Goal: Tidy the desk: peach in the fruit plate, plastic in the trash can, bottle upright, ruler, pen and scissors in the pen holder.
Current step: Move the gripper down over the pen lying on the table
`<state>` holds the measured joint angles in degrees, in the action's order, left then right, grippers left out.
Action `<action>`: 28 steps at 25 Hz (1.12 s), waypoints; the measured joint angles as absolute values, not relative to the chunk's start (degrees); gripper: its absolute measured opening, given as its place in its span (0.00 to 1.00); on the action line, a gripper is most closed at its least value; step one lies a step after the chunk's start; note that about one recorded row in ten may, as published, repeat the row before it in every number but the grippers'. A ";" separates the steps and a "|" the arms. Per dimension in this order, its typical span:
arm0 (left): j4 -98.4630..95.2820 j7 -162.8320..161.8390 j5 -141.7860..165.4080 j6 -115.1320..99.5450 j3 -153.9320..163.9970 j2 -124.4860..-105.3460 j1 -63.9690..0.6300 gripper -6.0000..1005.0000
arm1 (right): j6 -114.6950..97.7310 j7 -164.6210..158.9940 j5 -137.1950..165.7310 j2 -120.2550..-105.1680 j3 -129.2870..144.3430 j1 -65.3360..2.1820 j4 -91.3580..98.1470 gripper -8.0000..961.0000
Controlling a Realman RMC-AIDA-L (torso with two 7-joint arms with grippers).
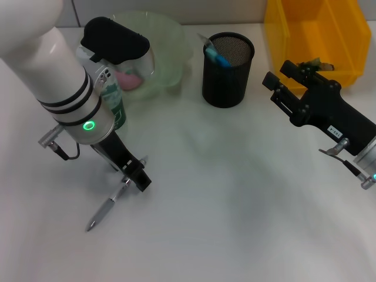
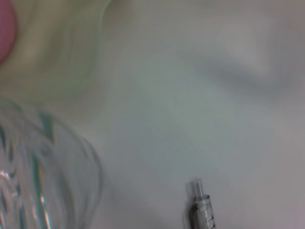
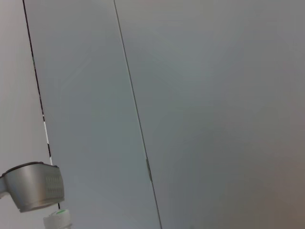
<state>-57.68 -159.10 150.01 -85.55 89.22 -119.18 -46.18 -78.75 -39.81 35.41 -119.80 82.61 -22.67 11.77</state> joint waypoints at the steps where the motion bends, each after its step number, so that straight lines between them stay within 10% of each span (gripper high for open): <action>1: -57.68 -159.09 149.85 -85.35 89.29 -119.18 -46.17 0.73 | -78.75 -39.81 35.41 -119.80 82.61 -22.68 11.77 0.51; 28: -57.58 -158.73 149.77 -84.82 90.05 -119.18 -46.95 0.66 | -78.10 -39.81 35.18 -119.79 82.61 -23.12 11.78 0.51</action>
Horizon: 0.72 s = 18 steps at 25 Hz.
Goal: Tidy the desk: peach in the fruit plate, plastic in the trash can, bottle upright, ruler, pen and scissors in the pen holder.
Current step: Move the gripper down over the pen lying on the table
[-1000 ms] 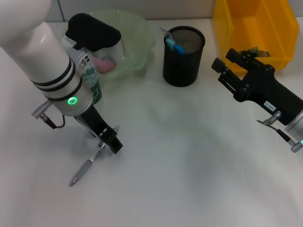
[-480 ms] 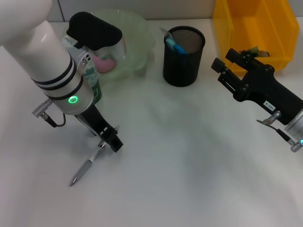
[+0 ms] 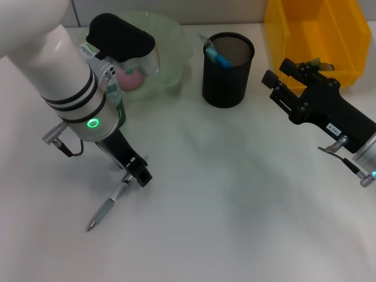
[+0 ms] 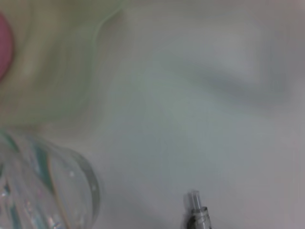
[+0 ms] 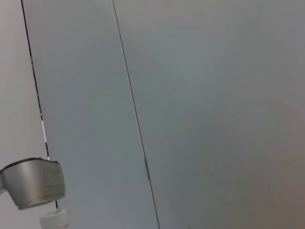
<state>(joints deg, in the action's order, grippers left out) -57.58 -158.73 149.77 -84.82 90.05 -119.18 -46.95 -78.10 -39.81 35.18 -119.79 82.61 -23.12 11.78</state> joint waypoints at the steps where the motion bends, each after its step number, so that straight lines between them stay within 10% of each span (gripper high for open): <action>1: -57.56 -158.72 149.79 -84.83 90.26 -119.18 -46.99 0.64 | -78.05 -39.81 35.17 -119.79 82.61 -23.13 11.78 0.51; 18: -57.40 -158.38 150.03 -84.45 90.96 -119.18 -47.40 0.60 | -77.10 -39.81 35.06 -119.79 82.61 -23.99 11.80 0.51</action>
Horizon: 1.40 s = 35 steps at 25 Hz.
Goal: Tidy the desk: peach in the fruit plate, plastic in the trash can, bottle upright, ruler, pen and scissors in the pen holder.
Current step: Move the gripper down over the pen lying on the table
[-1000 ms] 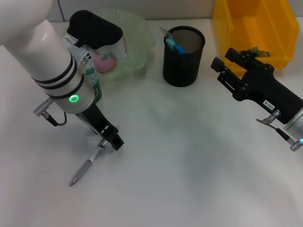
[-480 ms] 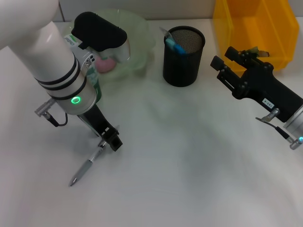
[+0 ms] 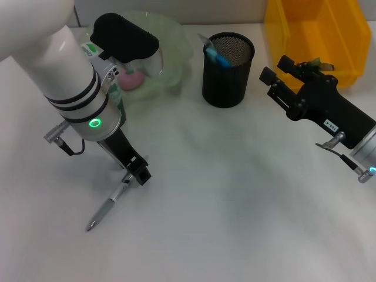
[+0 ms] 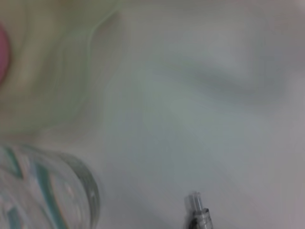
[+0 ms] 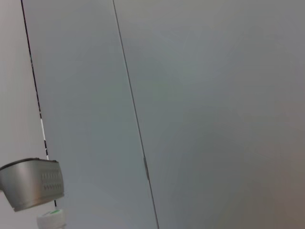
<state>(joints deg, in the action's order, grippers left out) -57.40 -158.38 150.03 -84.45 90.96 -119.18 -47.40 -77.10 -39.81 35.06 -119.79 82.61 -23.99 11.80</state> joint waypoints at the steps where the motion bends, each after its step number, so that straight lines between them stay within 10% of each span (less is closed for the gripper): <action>1: -57.39 -158.33 150.02 -84.45 90.99 -119.18 -47.41 0.60 | -76.99 -39.81 35.06 -119.79 82.61 -24.05 11.80 0.51; 35: -56.69 -158.29 149.78 -83.58 93.86 -119.18 -48.22 0.34 | -76.81 -39.85 35.06 -119.79 82.61 -24.34 11.81 0.51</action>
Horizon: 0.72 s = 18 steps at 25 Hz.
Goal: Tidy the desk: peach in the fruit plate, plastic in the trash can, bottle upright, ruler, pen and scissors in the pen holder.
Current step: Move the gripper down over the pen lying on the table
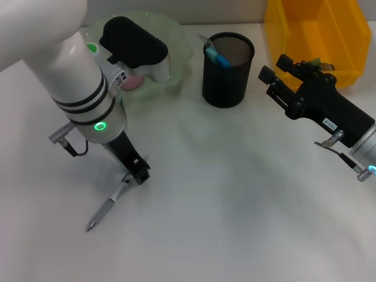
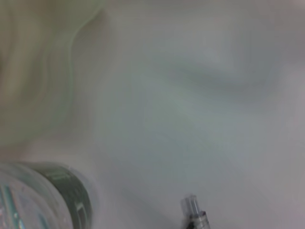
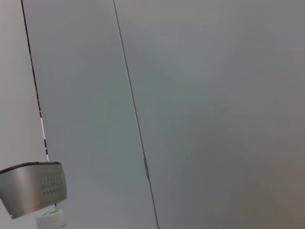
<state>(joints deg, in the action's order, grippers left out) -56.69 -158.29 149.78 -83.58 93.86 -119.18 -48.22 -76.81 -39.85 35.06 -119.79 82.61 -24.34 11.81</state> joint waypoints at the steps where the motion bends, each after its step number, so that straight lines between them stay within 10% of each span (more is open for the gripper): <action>1: -56.69 -158.29 149.76 -83.49 93.86 -119.18 -48.27 0.34 | -76.81 -39.84 35.05 -119.79 82.61 -24.34 11.80 0.51; 13: -56.69 -157.60 150.12 -83.13 94.54 -119.18 -48.44 0.30 | -76.72 -39.81 34.91 -119.79 82.53 -24.80 11.77 0.51; 18: -56.69 -157.59 150.28 -82.52 94.86 -119.18 -48.47 0.14 | -75.79 -39.81 34.88 -119.79 82.52 -25.00 11.96 0.51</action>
